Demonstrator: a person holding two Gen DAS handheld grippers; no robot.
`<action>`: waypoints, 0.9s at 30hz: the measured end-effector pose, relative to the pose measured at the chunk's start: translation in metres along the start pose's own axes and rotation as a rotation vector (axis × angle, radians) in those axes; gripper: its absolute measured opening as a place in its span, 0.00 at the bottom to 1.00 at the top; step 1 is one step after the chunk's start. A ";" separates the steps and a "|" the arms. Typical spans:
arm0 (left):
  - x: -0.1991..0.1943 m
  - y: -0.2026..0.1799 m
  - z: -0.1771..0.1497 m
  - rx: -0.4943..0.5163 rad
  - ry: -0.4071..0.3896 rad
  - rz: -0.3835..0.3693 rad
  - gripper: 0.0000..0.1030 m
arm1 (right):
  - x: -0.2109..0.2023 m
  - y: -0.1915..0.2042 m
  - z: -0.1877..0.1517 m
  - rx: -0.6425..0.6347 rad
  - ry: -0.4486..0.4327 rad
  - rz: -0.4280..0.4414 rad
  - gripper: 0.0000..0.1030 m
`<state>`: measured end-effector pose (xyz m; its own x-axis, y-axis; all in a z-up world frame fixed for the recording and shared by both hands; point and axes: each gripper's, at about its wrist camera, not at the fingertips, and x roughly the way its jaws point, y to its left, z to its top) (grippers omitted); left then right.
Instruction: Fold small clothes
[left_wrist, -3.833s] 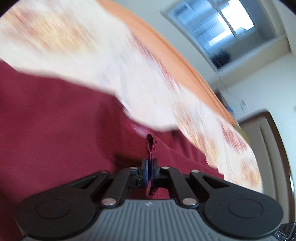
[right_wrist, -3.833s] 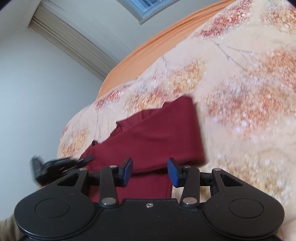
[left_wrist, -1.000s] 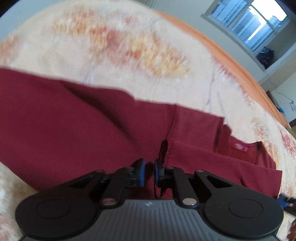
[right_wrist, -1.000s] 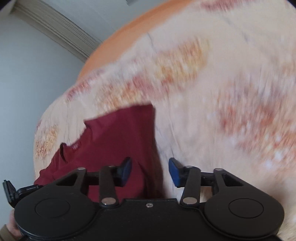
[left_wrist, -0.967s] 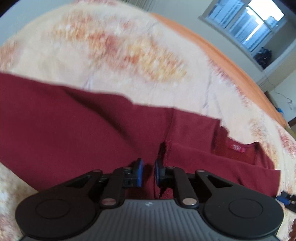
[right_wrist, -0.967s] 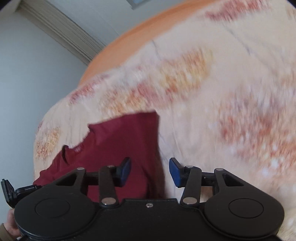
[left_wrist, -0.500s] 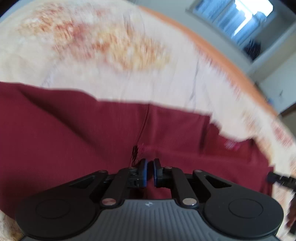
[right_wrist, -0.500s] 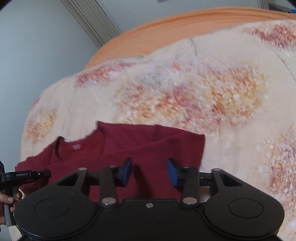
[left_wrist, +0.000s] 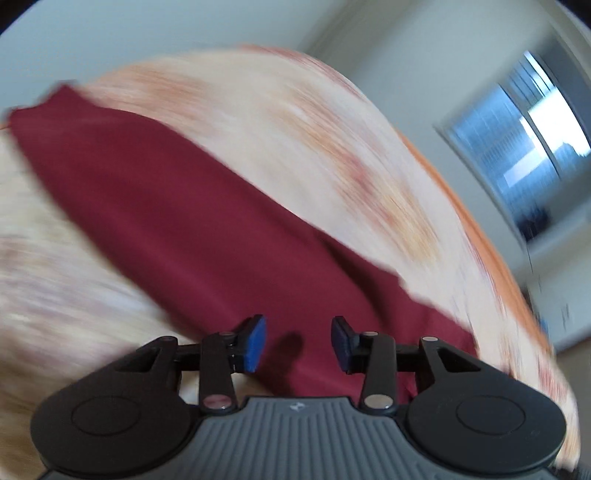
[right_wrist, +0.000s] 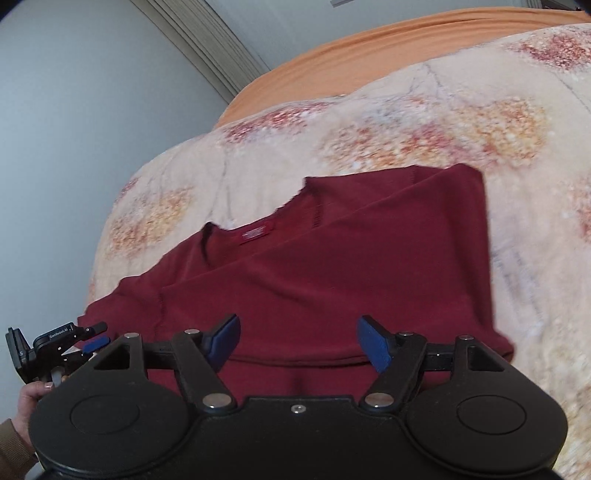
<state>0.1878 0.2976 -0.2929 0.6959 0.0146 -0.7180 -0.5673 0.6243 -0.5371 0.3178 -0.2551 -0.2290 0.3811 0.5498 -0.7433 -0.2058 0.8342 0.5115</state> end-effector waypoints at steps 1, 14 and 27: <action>-0.007 0.019 0.009 -0.050 -0.029 0.016 0.43 | 0.001 0.007 -0.002 -0.003 0.003 -0.002 0.72; -0.038 0.194 0.072 -0.469 -0.273 0.099 0.43 | 0.032 0.106 -0.014 -0.058 -0.003 0.038 0.72; -0.004 0.147 0.084 -0.434 -0.303 -0.205 0.13 | 0.045 0.138 -0.015 -0.066 -0.009 0.071 0.72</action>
<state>0.1388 0.4551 -0.3318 0.8701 0.1902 -0.4547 -0.4913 0.2611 -0.8309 0.2928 -0.1140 -0.1987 0.3711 0.6077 -0.7021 -0.2920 0.7941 0.5330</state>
